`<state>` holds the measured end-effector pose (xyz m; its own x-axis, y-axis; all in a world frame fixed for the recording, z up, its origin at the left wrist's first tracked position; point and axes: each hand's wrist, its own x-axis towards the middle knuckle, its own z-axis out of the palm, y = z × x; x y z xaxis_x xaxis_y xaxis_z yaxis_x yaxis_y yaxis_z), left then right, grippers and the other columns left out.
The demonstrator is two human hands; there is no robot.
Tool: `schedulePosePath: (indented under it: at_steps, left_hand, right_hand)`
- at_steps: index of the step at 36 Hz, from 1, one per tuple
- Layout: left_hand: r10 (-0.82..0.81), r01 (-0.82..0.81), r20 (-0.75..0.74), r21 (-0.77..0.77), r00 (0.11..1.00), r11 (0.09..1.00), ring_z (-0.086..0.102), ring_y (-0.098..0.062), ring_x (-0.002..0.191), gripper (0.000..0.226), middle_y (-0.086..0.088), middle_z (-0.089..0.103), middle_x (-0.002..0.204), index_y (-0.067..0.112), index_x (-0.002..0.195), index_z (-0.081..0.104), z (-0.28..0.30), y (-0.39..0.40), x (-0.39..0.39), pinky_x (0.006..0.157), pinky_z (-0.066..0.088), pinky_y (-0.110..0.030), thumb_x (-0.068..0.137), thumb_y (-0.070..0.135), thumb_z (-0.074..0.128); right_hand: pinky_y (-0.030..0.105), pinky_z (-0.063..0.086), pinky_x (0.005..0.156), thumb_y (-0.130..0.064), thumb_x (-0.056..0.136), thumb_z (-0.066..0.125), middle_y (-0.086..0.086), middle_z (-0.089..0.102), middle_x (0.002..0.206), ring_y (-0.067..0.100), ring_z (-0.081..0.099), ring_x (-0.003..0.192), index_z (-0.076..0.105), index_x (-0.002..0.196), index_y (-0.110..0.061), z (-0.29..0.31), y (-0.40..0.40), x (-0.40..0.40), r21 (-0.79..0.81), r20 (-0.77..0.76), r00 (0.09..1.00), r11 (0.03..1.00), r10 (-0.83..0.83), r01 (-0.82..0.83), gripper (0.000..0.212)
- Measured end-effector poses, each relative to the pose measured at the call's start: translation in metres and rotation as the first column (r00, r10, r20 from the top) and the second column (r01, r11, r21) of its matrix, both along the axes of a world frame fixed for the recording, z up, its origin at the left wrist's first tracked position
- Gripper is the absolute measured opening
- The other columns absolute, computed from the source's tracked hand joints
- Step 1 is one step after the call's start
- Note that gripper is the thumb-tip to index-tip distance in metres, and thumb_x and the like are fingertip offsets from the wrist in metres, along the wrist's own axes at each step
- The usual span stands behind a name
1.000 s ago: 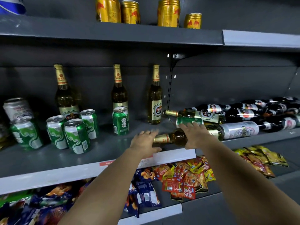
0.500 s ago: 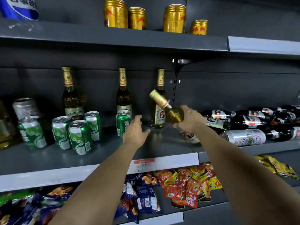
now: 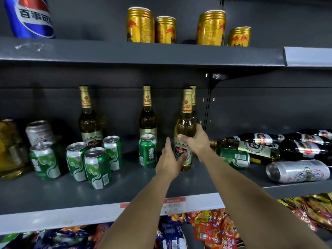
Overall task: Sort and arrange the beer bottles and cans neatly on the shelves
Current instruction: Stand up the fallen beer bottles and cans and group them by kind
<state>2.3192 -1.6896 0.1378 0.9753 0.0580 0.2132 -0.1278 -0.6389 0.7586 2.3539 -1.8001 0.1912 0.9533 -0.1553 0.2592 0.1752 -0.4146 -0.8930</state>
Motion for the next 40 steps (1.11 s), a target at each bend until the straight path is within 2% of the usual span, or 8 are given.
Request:
schedulePosePath:
  at_steps: [7, 12, 17, 25, 29, 32, 35, 40]
  left_hand:
    - [0.095, -0.093, 0.027, -0.057, 0.995, 0.994, 0.047, -0.028, 0.127, 0.090, -0.008, 0.037, 0.146, 0.025, 0.154, 0.006, -0.007, -0.023, 0.014, 0.096, 0.046, -0.044, 0.088, 0.043, 0.065]
    - [0.143, -0.141, 0.044, -0.051, 0.989, 0.989, 0.050, -0.032, 0.121, 0.072, -0.011, 0.045, 0.138, 0.022, 0.148, 0.025, -0.017, -0.028, 0.016, 0.092, 0.046, -0.044, 0.089, 0.030, 0.066]
    - [0.173, -0.170, 0.026, -0.077, 0.985, 0.982, 0.053, -0.031, 0.119, 0.066, -0.010, 0.052, 0.131, 0.016, 0.138, 0.038, -0.022, -0.029, 0.015, 0.094, 0.046, -0.042, 0.084, 0.028, 0.073]
    - [0.253, -0.255, -0.032, -0.164, 0.967, 0.953, 0.052, -0.028, 0.122, 0.065, -0.008, 0.055, 0.134, 0.014, 0.140, 0.037, -0.020, -0.042, 0.014, 0.099, 0.042, -0.037, 0.086, 0.026, 0.071]
    - [0.480, -0.469, 0.115, -0.116, 0.869, 0.876, 0.049, -0.031, 0.122, 0.065, -0.012, 0.049, 0.132, 0.012, 0.140, 0.038, -0.017, -0.058, 0.000, 0.095, 0.046, -0.045, 0.086, 0.026, 0.071]
    - [0.551, -0.584, 0.351, -0.013, 0.757, 0.812, 0.052, -0.031, 0.109, 0.043, -0.011, 0.052, 0.116, 0.010, 0.122, 0.050, -0.018, -0.076, -0.013, 0.079, 0.051, -0.047, 0.084, 0.018, 0.069]
    - [0.436, -0.510, 0.391, 0.104, 0.810, 0.854, 0.053, -0.029, 0.104, 0.034, -0.008, 0.051, 0.114, 0.012, 0.117, 0.053, -0.018, -0.100, -0.017, 0.074, 0.050, -0.043, 0.086, 0.015, 0.066]
    - [0.233, -0.260, 0.210, 0.113, 0.949, 0.959, 0.049, -0.024, 0.119, 0.058, -0.004, 0.048, 0.128, 0.019, 0.132, 0.046, -0.015, -0.140, -0.006, 0.088, 0.049, -0.042, 0.082, 0.027, 0.073]
  right_hand:
    - [0.044, 0.046, 0.102, -0.027, 0.077, 0.080, 0.000, 0.061, 0.124, 0.022, 0.056, 0.117, 0.037, 0.140, -0.025, -0.004, -0.011, 0.003, -0.027, -0.036, 0.994, 0.995, 0.098, -0.099, 0.077]
    - [0.043, 0.036, 0.111, -0.023, 0.082, 0.077, 0.009, 0.042, 0.149, 0.029, 0.041, 0.135, 0.014, 0.154, -0.021, -0.017, -0.069, 0.000, -0.395, -0.184, 0.982, 0.912, 0.043, -0.114, 0.096]
    - [0.045, 0.027, 0.110, -0.040, 0.090, 0.060, 0.011, 0.039, 0.147, 0.032, 0.033, 0.137, 0.011, 0.153, -0.015, -0.028, -0.129, -0.009, -0.945, -0.105, 0.971, 0.325, -0.214, -0.031, 0.083]
    - [0.043, 0.020, 0.114, -0.023, 0.092, 0.055, 0.010, 0.047, 0.141, 0.031, 0.026, 0.140, 0.020, 0.150, -0.011, -0.039, -0.161, -0.006, -0.999, 0.020, 0.990, 0.022, -0.139, 0.023, 0.069]
    - [0.045, 0.023, 0.112, -0.030, 0.088, 0.061, 0.008, 0.048, 0.135, 0.029, 0.035, 0.132, 0.032, 0.143, -0.023, -0.038, -0.174, 0.003, -0.995, 0.016, 0.997, 0.100, -0.074, 0.023, 0.063]
    - [0.049, 0.029, 0.110, -0.039, 0.081, 0.068, 0.009, 0.038, 0.137, 0.031, 0.036, 0.131, 0.030, 0.144, -0.028, -0.035, -0.180, 0.008, -0.948, -0.070, 0.997, 0.309, 0.022, -0.073, 0.075]
    - [0.039, 0.048, 0.087, -0.032, 0.076, 0.074, 0.008, 0.040, 0.131, 0.030, 0.050, 0.117, 0.028, 0.141, -0.026, -0.028, -0.180, 0.009, -0.796, -0.098, 0.985, 0.583, 0.144, -0.164, 0.079]
    - [0.031, 0.043, 0.081, -0.027, 0.075, 0.078, 0.007, 0.048, 0.130, 0.028, 0.054, 0.111, 0.028, 0.139, -0.021, -0.018, -0.172, 0.008, -0.622, -0.008, 0.970, 0.758, 0.243, -0.195, 0.081]
